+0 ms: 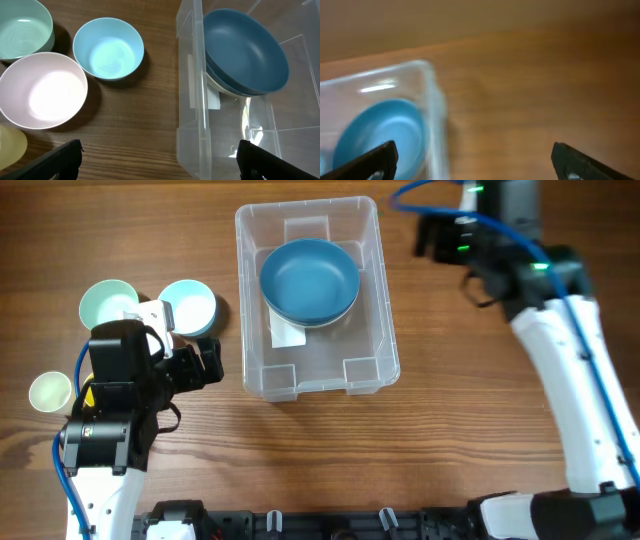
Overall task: Pack container
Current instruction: 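Stack the second dark-blue bowl in the bin and withdraw right, then grasp the light-blue bowl with the left gripper and lift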
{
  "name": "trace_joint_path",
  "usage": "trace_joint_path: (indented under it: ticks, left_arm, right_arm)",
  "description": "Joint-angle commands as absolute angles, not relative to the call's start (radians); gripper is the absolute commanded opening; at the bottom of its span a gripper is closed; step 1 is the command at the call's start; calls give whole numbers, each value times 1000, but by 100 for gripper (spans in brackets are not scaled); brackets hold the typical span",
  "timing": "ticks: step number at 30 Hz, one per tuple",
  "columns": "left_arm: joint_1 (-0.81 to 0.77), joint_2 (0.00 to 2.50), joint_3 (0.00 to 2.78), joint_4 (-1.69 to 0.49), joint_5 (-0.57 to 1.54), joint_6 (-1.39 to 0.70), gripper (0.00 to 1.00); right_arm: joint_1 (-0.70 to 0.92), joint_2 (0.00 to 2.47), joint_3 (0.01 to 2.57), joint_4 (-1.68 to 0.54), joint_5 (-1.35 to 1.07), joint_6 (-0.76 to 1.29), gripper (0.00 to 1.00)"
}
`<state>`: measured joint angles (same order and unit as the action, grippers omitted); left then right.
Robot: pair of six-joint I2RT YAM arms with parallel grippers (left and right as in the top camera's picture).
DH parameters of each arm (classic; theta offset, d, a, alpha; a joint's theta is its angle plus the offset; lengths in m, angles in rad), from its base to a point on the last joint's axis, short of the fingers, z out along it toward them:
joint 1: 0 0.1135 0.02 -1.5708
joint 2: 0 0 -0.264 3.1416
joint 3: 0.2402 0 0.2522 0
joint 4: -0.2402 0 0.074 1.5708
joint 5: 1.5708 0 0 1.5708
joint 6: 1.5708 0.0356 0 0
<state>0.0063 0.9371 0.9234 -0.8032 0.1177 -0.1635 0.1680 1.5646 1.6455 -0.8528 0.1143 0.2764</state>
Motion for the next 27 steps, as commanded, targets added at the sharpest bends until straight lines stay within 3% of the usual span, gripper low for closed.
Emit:
trace_joint_path:
  ticks: [1,5,10,15,20,27]
  left_arm:
    - [4,936,945,-807,115,-175,100]
    - [4,1024,1098,-913,86,-231,99]
    - [4,1332,1469,-1068,-54,-245,100]
    - [4,1382,1488,-1092,-54,-300,100]
    - [4,1408,1488,-1056,-51,-300,100]
    - [4,1763,1488,-930,-53,-293,100]
  right_arm:
    - [8,1600,1621,-991,39,349,100]
    - [-53,1590,1560,-1167,59,422,100]
    - [-52,1407,1415,-1267,59,414,100]
    - [-52,1213,1256,-1229,59,361,100]
    - [-52,1207,1222,-1190,59,358,100]
    - [-52,1207,1222,-1188,58,343,100]
